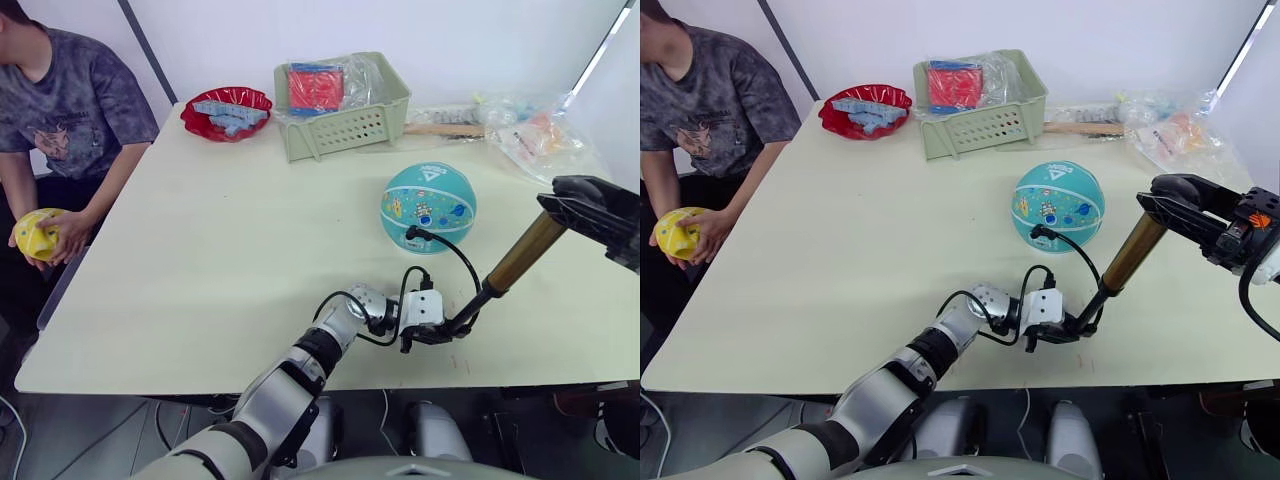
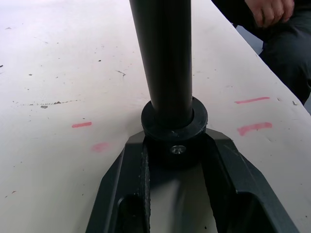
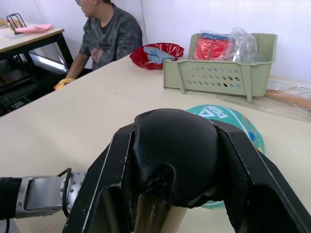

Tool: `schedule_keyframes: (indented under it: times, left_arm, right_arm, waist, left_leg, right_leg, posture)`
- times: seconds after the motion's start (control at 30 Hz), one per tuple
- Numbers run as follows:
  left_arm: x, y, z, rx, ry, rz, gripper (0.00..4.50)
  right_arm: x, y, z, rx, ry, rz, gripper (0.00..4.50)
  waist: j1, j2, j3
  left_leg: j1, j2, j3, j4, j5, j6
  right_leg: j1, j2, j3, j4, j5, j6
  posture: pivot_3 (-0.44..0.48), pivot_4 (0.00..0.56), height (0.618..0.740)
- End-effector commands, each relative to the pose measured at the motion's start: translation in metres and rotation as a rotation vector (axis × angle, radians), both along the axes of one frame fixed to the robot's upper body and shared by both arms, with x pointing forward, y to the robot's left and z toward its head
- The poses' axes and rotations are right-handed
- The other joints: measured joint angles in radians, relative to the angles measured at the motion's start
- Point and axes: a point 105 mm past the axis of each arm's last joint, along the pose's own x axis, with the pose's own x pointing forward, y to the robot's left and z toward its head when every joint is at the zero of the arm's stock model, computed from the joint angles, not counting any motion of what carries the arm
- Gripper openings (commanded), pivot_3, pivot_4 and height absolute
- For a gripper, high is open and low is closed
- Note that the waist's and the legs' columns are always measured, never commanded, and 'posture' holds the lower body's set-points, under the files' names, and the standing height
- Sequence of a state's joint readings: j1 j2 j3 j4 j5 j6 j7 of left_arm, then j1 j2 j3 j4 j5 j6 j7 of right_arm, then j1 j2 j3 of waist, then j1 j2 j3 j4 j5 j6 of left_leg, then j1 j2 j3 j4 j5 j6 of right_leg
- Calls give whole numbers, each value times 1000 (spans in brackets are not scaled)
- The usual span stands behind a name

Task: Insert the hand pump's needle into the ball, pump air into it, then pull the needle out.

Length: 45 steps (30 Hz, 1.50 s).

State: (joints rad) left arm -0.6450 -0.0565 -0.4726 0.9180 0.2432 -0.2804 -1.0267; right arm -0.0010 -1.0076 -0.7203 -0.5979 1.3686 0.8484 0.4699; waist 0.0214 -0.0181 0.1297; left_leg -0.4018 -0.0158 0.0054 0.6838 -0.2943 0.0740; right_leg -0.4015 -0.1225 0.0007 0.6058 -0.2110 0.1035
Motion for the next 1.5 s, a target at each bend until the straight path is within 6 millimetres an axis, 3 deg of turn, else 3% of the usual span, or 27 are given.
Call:
schedule_keyframes:
  times: [0.03, 0.23, 0.33, 0.4, 0.87, 0.97, 1.17, 1.5]
  left_arm:
    - [-26, 24, -49, 192, 121, -34, 1095]
    - [-25, 24, -49, 193, 121, -31, 1095]
    - [-23, 25, -49, 196, 120, -25, 1095]
    - [-22, 25, -49, 199, 117, -20, 1095]
    - [-17, 26, -48, 203, 110, -12, 1095]
    - [-17, 26, -47, 201, 110, -8, 1095]
    - [-17, 27, -48, 207, 111, -13, 1095]
    - [-14, 28, -48, 214, 103, -11, 1095]
  right_arm:
    - [-10, 2, 1, -19, -82, -4, 1618]
    - [-10, 4, -36, -45, -19, 5, 1618]
    - [-3, 8, -71, -16, 38, 2, 1618]
    - [-6, 11, -97, -83, 76, 37, 1618]
    - [-18, 6, -180, -140, 101, 130, 1618]
    - [-20, 6, -178, -154, 59, 161, 1618]
    - [-19, 7, -148, -168, -19, 239, 1618]
    - [-30, -10, -72, -164, -73, 333, 1618]
  waist:
    - [1, -1, 0]
    - [1, -3, -4]
    - [-2, -8, -9]
    - [-3, -8, -11]
    - [-3, -11, -13]
    - [-4, -11, -13]
    - [-1, -8, -11]
    - [20, 0, -3]
  left_leg:
    - [0, 0, -1, 0, 0, 0]
    - [4, 0, -7, 0, 0, 0]
    - [5, 0, -9, 0, 0, 0]
    - [6, 1, -12, 1, 0, 0]
    - [15, 1, -17, 1, 0, -1]
    - [18, 1, -17, 0, 0, -1]
    - [18, 1, -17, 0, 0, -1]
    - [10, -1, -19, 0, -1, -2]
  right_leg:
    - [1, 0, -1, 0, 0, 0]
    - [8, 2, -6, -1, -1, -1]
    - [9, 2, -7, 0, -2, -3]
    - [10, 3, -10, 0, -2, -3]
    - [20, 4, -13, -1, -3, -5]
    - [23, 3, -13, -1, -5, -7]
    - [24, 3, -14, -1, -5, -7]
    - [19, 1, -16, -4, -5, -8]
  posture:
    - [0, 150, 738]
    - [0, 150, 738]
    - [0, 150, 738]
    - [0, 150, 738]
    - [0, 150, 738]
    - [0, 150, 738]
    - [0, 150, 738]
    - [0, 150, 738]
